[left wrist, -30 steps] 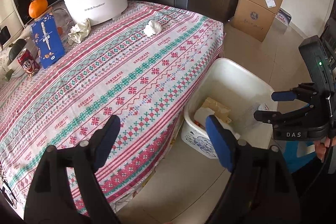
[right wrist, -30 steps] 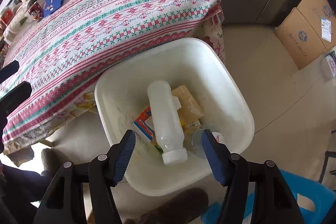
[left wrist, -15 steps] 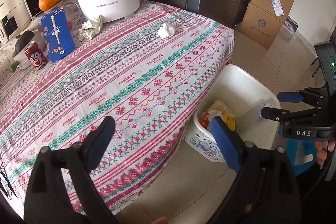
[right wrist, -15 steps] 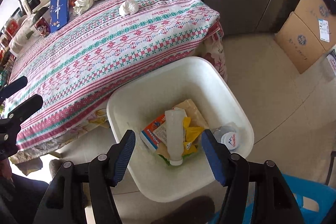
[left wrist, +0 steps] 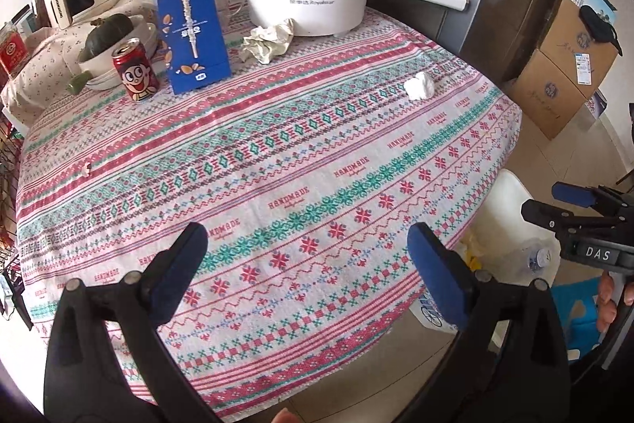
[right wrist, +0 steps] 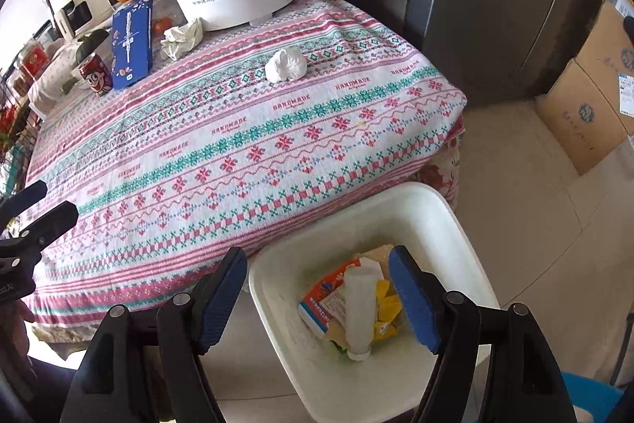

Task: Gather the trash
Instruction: 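Move both open tools back over the table, then grasp the crumpled paper with the left tool while the right tool grasps the white tissue ball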

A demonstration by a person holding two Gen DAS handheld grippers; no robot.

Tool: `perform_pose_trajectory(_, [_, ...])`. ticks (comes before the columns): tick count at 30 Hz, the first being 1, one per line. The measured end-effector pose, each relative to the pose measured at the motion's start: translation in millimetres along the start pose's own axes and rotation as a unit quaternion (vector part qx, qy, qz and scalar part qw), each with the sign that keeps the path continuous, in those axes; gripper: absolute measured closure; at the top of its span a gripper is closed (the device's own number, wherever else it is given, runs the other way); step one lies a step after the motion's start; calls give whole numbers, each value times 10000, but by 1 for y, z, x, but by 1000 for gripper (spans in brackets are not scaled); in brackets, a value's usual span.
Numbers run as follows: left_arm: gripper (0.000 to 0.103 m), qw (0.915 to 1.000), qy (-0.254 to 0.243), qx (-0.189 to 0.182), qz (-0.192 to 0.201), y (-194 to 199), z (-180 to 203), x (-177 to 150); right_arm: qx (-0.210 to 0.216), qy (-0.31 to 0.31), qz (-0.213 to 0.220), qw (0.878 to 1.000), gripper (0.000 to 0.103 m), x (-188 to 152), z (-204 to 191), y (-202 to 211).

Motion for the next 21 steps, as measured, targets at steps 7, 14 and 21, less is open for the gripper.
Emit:
perform_pose_trajectory(7, [2, 10000, -10, 36, 79, -15, -37, 24, 303, -94, 211, 9993, 24, 60, -29, -37])
perform_pose_trajectory(14, [2, 9983, -372, -175, 403, -39, -56, 46, 249, -37, 666, 9975, 25, 112, -44, -95])
perform_pose_trajectory(21, [2, 9955, -595, -365, 637, -65, -62, 69, 248, -285, 941, 9948, 34, 142, -46, -128])
Point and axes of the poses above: each gripper's, at about its wrist camera, not at the fingertips, and y roughly against the way its jaws point, z to its right, x to its top, the point moved 7 cm from there along -y, roughly the way its jaws point, and after that the axes turned 7 degrees about -x, right-handed, at the moved point
